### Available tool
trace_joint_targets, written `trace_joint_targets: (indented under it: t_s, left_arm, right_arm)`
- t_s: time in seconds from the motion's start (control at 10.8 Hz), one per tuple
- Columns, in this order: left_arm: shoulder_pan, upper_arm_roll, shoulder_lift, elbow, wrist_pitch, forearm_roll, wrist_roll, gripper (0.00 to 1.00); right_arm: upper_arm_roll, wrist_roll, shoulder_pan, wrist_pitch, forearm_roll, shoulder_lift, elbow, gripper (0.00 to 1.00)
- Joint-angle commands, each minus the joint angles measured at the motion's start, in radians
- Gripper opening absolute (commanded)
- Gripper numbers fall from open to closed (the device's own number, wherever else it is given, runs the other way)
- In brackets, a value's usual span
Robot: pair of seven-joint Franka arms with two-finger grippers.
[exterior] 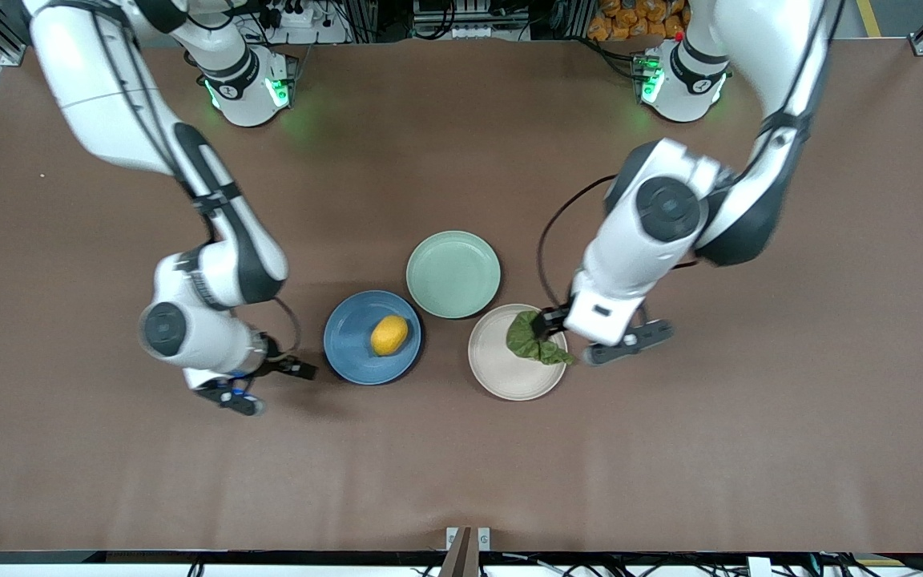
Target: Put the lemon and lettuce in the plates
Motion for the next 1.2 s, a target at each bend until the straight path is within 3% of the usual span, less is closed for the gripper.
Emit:
trace_joint_targets:
  t_s: [0.0, 0.19, 0.65, 1.11]
  left_arm:
    - [0.024, 0.002, -0.127, -0.030, -0.130, 0.050, 0.036, 1.00]
    - [0.093, -0.001, -0.208, -0.030, -0.219, 0.049, 0.164, 1.00]
    - [0.237, 0.001, -0.356, -0.034, -0.356, 0.035, 0.418, 1.00]
    - [0.293, 0.001, -0.393, -0.053, -0.405, 0.031, 0.437, 1.00]
  right_arm:
    - [0.011, -0.148, -0.069, -0.039, 0.000, -0.082, -0.086, 1.00]
    - [0.010, -0.235, -0.124, -0.034, -0.019, -0.157, -0.192, 1.00]
    - [0.016, -0.255, -0.129, 0.050, -0.060, -0.428, -0.529, 1.00]
    - [0.017, -0.258, -0.129, -0.023, -0.062, -0.620, -0.547, 1.00]
